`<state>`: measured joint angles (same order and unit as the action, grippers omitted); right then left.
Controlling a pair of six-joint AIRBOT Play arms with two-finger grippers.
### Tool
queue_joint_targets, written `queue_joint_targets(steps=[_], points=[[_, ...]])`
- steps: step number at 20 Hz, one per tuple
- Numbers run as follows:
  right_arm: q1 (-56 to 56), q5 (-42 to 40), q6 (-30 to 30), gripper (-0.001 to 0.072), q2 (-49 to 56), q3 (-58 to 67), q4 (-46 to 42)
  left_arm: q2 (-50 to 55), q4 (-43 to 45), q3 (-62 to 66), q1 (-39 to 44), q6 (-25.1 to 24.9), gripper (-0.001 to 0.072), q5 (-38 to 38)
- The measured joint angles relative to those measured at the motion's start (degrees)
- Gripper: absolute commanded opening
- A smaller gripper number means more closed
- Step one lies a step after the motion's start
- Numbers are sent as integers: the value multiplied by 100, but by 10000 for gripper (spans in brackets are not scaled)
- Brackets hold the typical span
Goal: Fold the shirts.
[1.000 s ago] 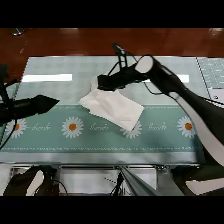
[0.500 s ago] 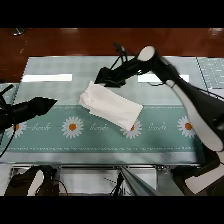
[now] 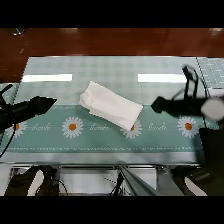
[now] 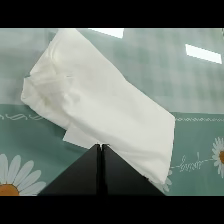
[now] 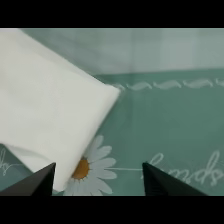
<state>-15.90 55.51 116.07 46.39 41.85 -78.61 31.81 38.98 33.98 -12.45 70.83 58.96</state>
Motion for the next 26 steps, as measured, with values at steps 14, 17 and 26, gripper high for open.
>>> queue_joint_targets(steps=[14,17,26], points=[[37,-2251,-2326,621,1718,-1626,4725,0,0,0,0,-96,26,0],[-72,-1923,-2728,505,2616,-962,5051,0,0,0,0,-98,26,0],[-175,-632,-3661,17,3635,1694,4347,2,0,0,0,-98,26,-2]])
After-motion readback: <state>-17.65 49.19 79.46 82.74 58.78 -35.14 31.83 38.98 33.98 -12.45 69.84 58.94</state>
